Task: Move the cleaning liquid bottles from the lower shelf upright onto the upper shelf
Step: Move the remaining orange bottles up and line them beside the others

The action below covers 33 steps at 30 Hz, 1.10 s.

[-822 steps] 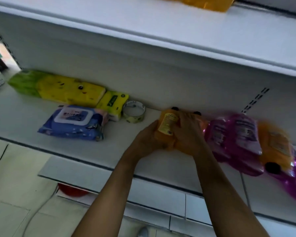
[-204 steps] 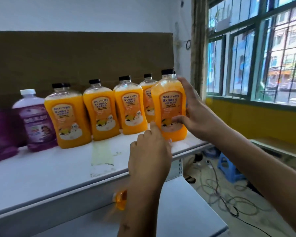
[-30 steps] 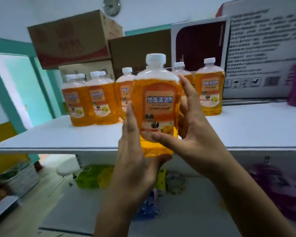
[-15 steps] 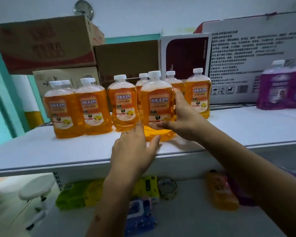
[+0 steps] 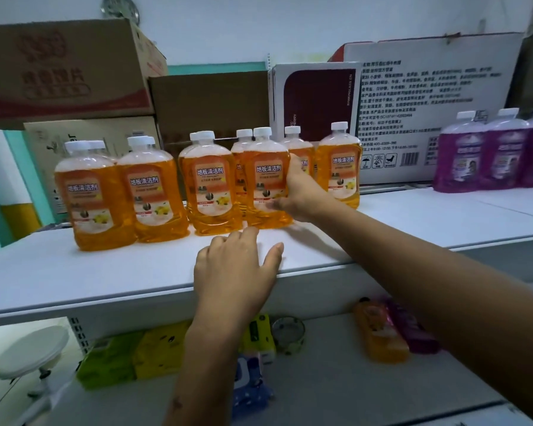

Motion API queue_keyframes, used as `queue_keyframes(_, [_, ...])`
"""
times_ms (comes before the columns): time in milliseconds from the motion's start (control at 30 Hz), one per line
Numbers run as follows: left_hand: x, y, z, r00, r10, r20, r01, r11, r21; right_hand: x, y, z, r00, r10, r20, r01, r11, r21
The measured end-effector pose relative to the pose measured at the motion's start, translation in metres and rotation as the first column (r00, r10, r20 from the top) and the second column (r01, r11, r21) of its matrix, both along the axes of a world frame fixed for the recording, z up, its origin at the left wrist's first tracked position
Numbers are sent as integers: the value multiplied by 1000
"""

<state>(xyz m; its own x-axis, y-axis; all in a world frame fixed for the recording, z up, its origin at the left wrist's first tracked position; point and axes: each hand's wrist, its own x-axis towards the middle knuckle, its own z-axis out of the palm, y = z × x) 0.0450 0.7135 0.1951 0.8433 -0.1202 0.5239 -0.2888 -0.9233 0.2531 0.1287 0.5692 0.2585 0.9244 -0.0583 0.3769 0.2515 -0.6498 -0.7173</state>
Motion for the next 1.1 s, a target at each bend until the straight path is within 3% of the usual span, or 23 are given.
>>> queue_keyframes(100, [2,0,-1,1000,-19,10,20,999,-25,-2,-1,1,998,41,-45,-38,997,68])
queue_keyframes(233, [-1,5,1,991,-125,38,130,979,-159,-16,-10,0,987,-7,-161,-37,963,-267])
queue_keyframes(333, [-3,13,-2,959,-230,166,269,923,-275,-47,-27,-10,996,-2,-91,-20,970,-241])
queue_keyframes(400, [-10,18,-7,889,-331,317,444,792,-420,-79,-41,-24,999,30,24,-26,986,-163])
queue_keyframes(467, [-22,15,-17,794,-344,501,596,602,-531,-110,-54,-44,980,77,186,-68,996,-54])
queue_keyframes(567, [-41,-4,-45,640,-268,720,766,298,-570,-152,-63,-76,926,98,365,-152,981,123])
queue_keyframes(633, [-51,-23,-67,605,-230,762,796,160,-584,-172,-67,-100,913,94,398,-199,952,232])
queue_keyframes(733, [-57,-51,-94,652,-221,726,752,63,-656,-197,-83,-138,928,78,364,-256,844,471])
queue_keyframes(833, [-58,-75,-122,745,-284,604,640,47,-767,-209,-102,-172,976,15,219,-139,816,561])
queue_keyframes(967, [-46,-103,-160,851,-403,337,387,46,-921,-203,-128,-211,996,-86,13,64,825,562])
queue_keyframes(1100, [-25,-132,-191,846,-524,101,201,139,-970,-187,-155,-243,968,-148,-203,223,881,417])
